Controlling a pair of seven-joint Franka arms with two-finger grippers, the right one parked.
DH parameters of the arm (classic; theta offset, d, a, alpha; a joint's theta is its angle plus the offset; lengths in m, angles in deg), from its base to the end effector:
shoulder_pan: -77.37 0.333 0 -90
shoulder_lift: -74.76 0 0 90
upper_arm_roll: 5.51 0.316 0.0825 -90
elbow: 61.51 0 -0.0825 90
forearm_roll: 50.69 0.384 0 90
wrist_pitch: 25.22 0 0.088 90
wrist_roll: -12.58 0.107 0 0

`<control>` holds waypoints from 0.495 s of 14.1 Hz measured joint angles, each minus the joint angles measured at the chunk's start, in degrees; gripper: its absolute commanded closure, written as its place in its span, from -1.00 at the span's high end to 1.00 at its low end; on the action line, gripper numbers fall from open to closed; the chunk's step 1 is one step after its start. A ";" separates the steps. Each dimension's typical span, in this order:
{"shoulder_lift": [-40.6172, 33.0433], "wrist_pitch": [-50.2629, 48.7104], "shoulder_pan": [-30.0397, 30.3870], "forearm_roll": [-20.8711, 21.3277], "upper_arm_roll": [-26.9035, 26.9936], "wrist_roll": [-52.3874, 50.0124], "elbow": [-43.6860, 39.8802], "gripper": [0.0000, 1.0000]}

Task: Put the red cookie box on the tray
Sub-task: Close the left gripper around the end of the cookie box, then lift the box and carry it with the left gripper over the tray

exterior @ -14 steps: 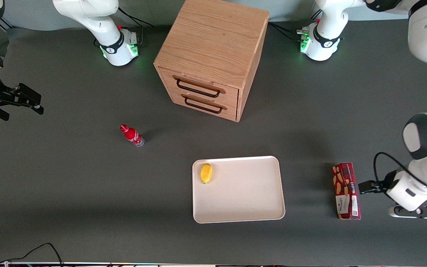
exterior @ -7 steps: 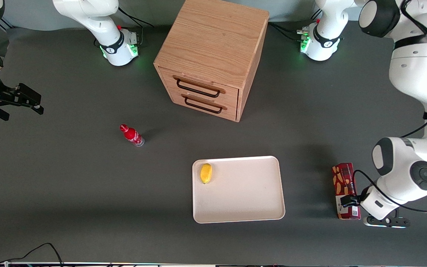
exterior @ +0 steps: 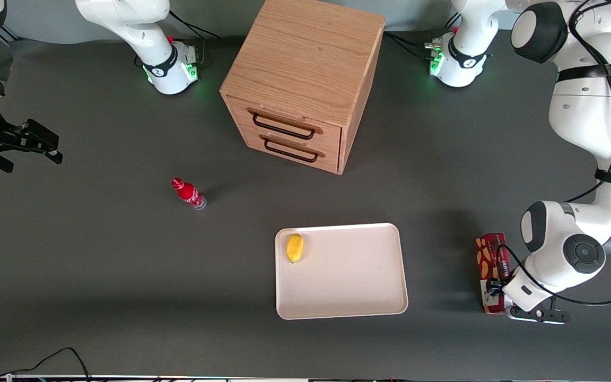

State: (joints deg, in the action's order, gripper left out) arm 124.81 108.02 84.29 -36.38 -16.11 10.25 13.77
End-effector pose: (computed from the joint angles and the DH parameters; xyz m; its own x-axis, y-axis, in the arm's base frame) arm 0.7593 -0.0092 0.2313 0.9822 -0.1081 0.1536 -0.1002 -0.9933 -0.0580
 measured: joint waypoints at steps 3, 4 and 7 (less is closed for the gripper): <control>-0.47 -0.06 0.00 -0.02 -0.07 -0.05 -0.25 -1.00; -0.97 -0.94 0.00 -0.21 -0.19 -0.15 -0.95 -1.00; -5.05 -14.73 0.00 -1.65 -2.37 -0.50 -7.40 -1.00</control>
State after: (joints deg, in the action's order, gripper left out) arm 119.76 93.29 84.29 -38.03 -18.47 9.75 6.37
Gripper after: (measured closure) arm 0.780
